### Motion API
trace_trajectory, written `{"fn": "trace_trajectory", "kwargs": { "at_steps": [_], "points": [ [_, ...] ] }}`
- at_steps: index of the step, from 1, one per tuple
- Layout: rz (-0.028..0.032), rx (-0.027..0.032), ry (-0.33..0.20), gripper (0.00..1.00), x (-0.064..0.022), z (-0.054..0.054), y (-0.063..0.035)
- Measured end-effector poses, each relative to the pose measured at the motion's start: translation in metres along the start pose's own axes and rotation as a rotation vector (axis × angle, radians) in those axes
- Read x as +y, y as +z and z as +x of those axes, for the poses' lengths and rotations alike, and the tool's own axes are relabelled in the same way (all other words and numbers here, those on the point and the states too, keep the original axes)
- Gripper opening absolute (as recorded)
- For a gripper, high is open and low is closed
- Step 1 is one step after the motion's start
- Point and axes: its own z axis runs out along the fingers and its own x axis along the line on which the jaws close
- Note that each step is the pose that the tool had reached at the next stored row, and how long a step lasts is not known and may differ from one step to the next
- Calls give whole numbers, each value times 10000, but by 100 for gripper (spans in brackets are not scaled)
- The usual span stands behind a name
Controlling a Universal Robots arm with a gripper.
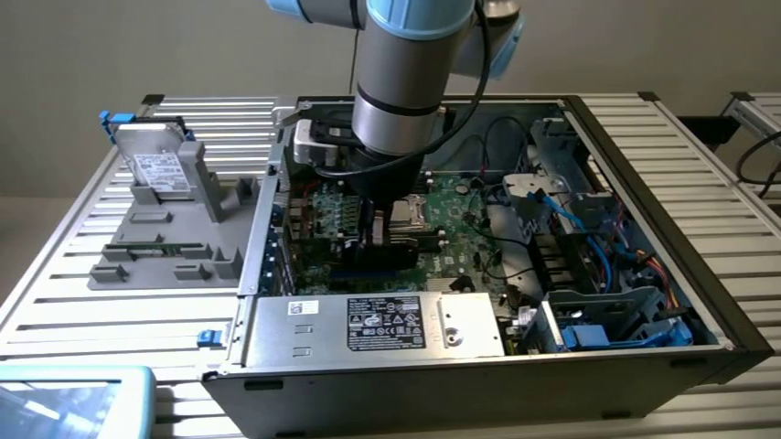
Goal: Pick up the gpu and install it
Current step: 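Insert the gpu into the slot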
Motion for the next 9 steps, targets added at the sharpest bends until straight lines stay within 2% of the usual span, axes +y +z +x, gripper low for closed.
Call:
{"fn": "trace_trajectory", "kwargs": {
  "at_steps": [4, 9],
  "points": [
    [-62, 3, -18, 29, 0, 1, -5],
    [-77, 9, -48, 29, 0, 1, -8]
  ]
}}
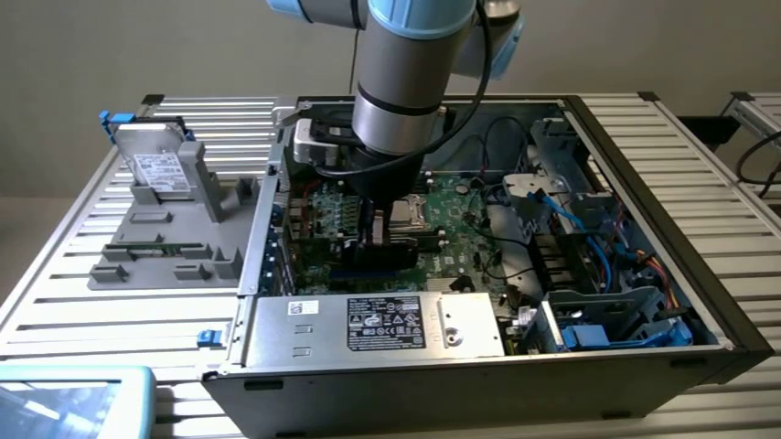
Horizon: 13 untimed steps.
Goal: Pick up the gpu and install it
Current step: 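Insert the gpu into the slot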
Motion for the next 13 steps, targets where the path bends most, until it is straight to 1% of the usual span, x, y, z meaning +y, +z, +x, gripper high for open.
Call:
{"fn": "trace_trajectory", "kwargs": {
  "at_steps": [13],
  "points": [
    [-4, 26, -80, 29, 0, 0, 0]
  ]
}}
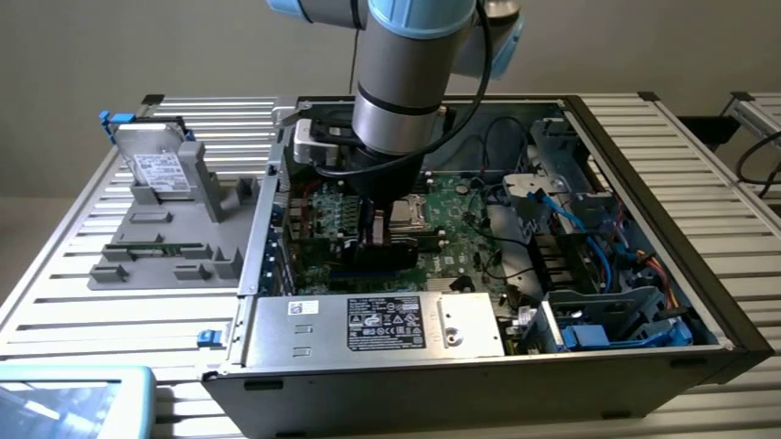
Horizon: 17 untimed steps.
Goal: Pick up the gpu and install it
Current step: 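Insert the gpu into the slot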
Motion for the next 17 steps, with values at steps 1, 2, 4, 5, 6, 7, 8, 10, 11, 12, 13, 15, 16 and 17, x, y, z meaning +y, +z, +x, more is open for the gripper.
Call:
{"fn": "trace_trajectory", "kwargs": {
  "at_steps": [1, 2, 4, 5, 6, 7, 8, 10, 11, 12, 13, 15, 16, 17],
  "points": [
    [-1, 1, -5, 29, 0, 0, 0],
    [-1, 1, -11, 29, -1, 0, 0],
    [-2, 6, -25, 29, -5, 0, -2],
    [-2, 7, -29, 29, -7, 0, -2],
    [0, 6, -30, 29, -8, 0, -2],
    [0, 6, -29, 29, -7, 0, -2],
    [0, 5, -30, 29, -8, 0, -2],
    [0, 5, -31, 29, -8, 0, -1],
    [0, 5, -32, 29, -9, 0, -1],
    [0, 5, -31, 29, -8, 0, -1],
    [0, 6, -31, 29, -8, 0, -1],
    [0, 6, -31, 29, -8, 0, -1],
    [0, 5, -31, 29, -8, 0, -1],
    [0, 5, -31, 29, -8, 0, -1]
  ]
}}
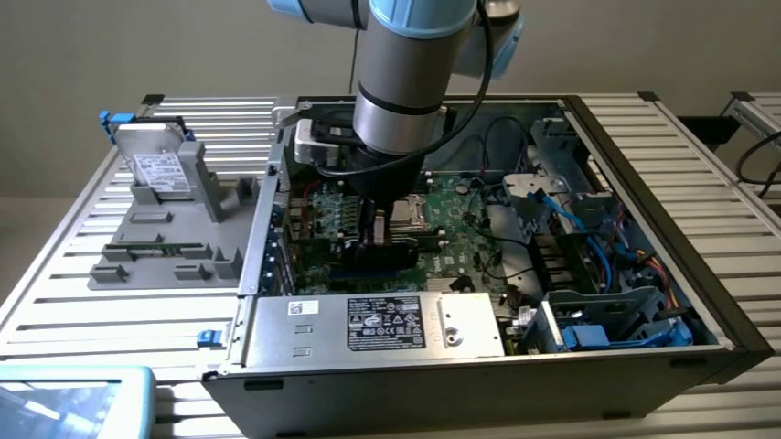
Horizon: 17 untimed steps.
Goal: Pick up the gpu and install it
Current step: 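Insert the gpu into the slot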
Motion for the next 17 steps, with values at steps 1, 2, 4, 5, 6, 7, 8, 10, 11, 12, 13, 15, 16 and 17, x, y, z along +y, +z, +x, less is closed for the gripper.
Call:
{"fn": "trace_trajectory", "kwargs": {
  "at_steps": [1, 2, 4, 5, 6, 7, 8, 10, 11, 12, 13, 15, 16, 17],
  "points": [
    [0, 0, 0, 29, 0, 0, 0],
    [0, 0, 0, 29, -1, 0, 0],
    [0, 0, 0, 29, -2, 0, 0],
    [0, 1, 0, 29, -2, 0, 0],
    [0, 2, 0, 29, -2, 0, 1],
    [0, 0, 0, 29, -3, -1, 4],
    [1, -1, 0, 29, -3, -1, 6],
    [0, 2, 0, 29, -3, 0, 8],
    [-1, 3, 0, 29, -3, 0, 8],
    [-1, 3, 1, 29, -3, 0, 8],
    [0, 2, 0, 29, -3, 0, 8],
    [1, 0, 0, 29, -4, -1, 13],
    [1, -1, 0, 29, -5, -1, 15],
    [0, 2, 0, 29, -5, 0, 16]
  ]
}}
